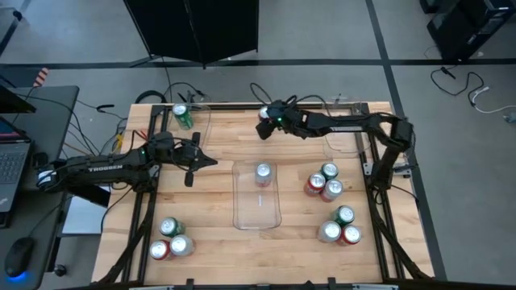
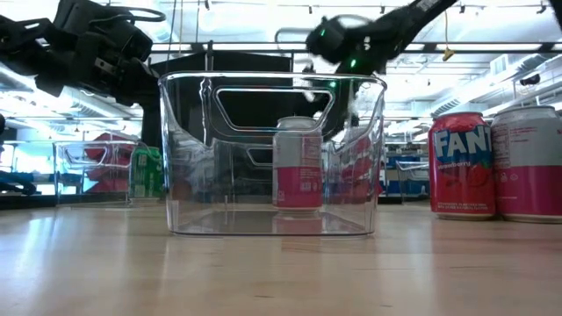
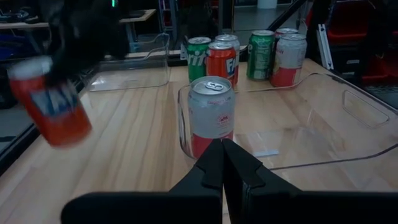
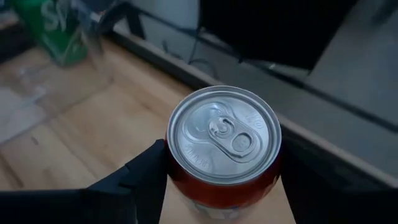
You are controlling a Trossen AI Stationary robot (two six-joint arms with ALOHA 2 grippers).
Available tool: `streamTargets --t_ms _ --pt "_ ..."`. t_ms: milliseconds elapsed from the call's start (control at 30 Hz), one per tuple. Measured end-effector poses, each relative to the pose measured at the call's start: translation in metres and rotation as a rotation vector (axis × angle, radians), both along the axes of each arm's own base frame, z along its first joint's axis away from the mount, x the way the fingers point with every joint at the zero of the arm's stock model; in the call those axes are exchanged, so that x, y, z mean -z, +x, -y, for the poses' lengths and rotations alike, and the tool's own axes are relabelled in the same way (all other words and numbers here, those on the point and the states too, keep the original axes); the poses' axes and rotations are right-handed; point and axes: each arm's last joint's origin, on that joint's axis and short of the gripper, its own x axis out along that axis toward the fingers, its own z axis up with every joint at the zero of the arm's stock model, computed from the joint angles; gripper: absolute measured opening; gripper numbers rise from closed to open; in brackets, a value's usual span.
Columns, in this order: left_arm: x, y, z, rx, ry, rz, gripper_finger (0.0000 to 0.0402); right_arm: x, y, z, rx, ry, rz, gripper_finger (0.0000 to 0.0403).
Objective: Sort soda cans
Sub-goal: Put the red soda can into the right top transparent bin
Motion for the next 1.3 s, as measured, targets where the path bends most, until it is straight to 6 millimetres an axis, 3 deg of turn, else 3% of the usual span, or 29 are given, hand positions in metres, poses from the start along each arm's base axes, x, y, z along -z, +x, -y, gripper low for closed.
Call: streamTargets --t_ms 133,300,433,533,700,967,1133,1300 --pt "0.000 0.000 0.000 0.000 0.000 -0.001 0.0002 -0.035 -0.021 -0.016 0.055 -0.052 0.002 0.0251" --pt "0.000 0.000 0.000 -0.001 -0.008 -0.002 0.0002 -0.084 -0.063 -0.042 0.173 -0.130 0.022 0.0251" --pt "0.000 0.000 0.000 -0.002 -0.011 -0.002 0.0002 -0.107 -0.103 -0.059 0.299 -0.159 0.012 0.0251" --pt "0.000 0.000 0.000 -0.002 -0.011 -0.002 0.0002 -0.114 -0.129 -0.067 0.408 -0.181 0.018 0.0251" --pt "0.000 0.000 0.000 -0.002 -0.011 -0.002 0.0002 -0.091 -0.152 -0.072 0.516 -0.184 -0.005 0.0251" --pt "0.000 0.000 0.000 -0.003 -0.012 -0.002 0.0002 -0.030 -0.170 -0.066 0.708 -0.184 0.006 0.0251" --pt "0.000 0.000 0.000 -0.002 -0.012 -0.002 0.0002 0.001 -0.173 -0.064 0.757 -0.189 0.052 0.0251" --pt "0.000 0.000 0.000 -0.003 -0.012 -0.002 0.0002 0.019 -0.168 -0.059 0.715 -0.165 0.096 0.0251"
